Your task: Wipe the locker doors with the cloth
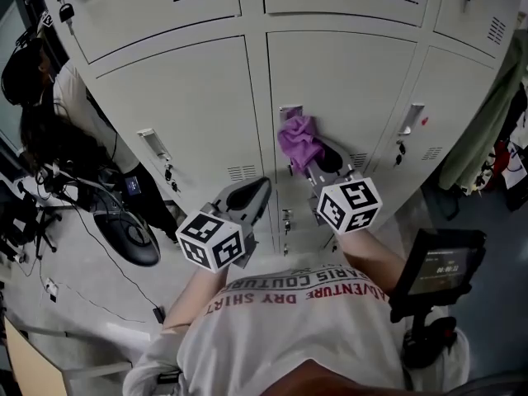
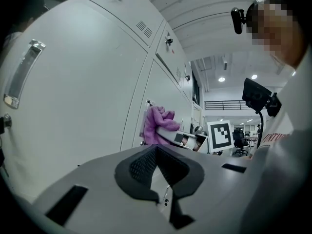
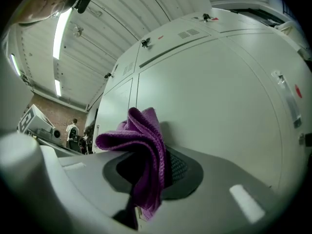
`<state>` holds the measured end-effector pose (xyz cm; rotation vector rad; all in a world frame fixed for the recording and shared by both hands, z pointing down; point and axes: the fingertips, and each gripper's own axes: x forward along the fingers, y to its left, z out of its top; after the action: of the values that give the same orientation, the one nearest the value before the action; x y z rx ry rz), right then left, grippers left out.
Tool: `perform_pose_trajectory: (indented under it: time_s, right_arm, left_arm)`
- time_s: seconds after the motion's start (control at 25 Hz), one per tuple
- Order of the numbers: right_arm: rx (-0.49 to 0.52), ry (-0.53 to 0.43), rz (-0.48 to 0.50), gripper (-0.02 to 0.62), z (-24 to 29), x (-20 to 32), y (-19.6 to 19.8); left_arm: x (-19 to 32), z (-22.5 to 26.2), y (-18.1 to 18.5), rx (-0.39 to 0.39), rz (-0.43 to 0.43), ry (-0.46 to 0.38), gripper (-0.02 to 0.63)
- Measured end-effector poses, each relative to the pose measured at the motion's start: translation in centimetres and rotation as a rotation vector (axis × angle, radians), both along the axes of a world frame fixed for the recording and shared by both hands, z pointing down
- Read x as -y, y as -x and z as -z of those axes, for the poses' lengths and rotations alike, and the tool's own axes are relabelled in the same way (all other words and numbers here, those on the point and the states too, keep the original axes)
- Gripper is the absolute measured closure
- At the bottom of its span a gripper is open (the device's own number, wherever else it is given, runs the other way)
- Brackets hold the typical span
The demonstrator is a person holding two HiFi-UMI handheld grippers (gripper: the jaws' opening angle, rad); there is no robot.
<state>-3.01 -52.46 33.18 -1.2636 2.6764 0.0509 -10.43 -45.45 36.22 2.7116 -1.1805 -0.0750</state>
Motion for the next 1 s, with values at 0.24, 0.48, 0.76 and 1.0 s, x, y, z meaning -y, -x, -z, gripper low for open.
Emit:
perform_pose_trajectory:
  time_s: [0.24, 0.48, 0.76, 1.0]
  right_arm:
    - [-0.027, -0.014, -0.031, 0.537, -0.5, 1.0, 0.6]
    - [-0.01, -0.011, -0.002, 0.535, -0.5, 1.1, 0.4]
    - [-0.003, -0.005, -0.046, 0.535, -0.6, 1.4, -1.6]
    - [0.017, 0.0, -0.125, 0.535, -0.5, 1.8, -5.3]
  left_arm:
    - [0.8, 0.1, -0.4, 0.004, -0.014, 0.004, 0.604]
    - [1.3, 0.1, -1.3, 0.006, -0.031, 0.007, 0.604]
    - [1.3, 0.5, -2.1, 0.009, -0.048, 0.0, 0.604]
    - [1.1, 0.4, -3.2, 0.006, -0.068, 0.006, 0.604]
